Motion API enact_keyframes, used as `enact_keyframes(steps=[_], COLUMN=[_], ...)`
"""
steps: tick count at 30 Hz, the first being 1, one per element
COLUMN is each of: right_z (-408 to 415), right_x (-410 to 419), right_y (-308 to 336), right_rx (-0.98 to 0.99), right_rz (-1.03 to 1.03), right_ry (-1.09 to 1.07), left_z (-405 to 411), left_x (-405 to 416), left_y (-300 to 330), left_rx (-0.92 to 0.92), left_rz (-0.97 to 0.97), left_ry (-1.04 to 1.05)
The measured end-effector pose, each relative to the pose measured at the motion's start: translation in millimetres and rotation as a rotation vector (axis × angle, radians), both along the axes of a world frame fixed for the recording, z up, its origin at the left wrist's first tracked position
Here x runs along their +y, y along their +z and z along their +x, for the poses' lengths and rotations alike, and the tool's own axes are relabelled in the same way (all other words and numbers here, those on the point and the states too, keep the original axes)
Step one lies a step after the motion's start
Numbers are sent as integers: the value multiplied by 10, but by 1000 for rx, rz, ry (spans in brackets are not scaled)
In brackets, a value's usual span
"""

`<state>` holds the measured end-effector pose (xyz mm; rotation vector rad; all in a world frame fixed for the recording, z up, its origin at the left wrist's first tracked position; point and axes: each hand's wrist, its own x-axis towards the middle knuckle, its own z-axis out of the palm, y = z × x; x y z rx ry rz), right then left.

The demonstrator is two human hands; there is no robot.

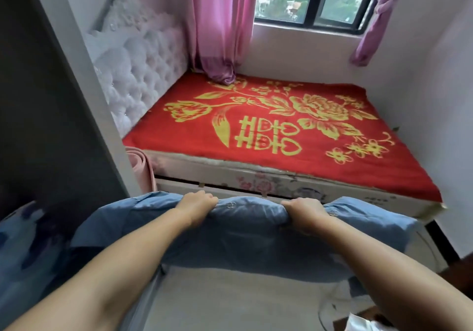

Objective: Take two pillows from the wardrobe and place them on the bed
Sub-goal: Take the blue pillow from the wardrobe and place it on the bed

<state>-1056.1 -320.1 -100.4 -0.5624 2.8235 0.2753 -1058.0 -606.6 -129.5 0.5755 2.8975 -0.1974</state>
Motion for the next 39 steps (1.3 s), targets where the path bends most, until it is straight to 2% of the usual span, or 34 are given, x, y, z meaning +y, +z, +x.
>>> enact_keyframes(steps=[7,19,25,31,39], right_z=[-724,-2858,-4034,-5409,-7195], right_x=[477,551,469,266,-413], right_y=[139,572,720,790,852], right_rx=[37,65,104,136,134], right_rz=[41,34,30,51,63], right_ry=[-37,-132,-85,7,172], left_z=[-812,-3125,-4263,-5394,-6785], left_x=[492,603,508,276,-388], left_y=[207,792,992,1013,900], left_rx=[-15,-61,-12,11,-1], left_rz=[-7,-23,-60,-16,11], left_ry=[-46,-155,-153,-72,58])
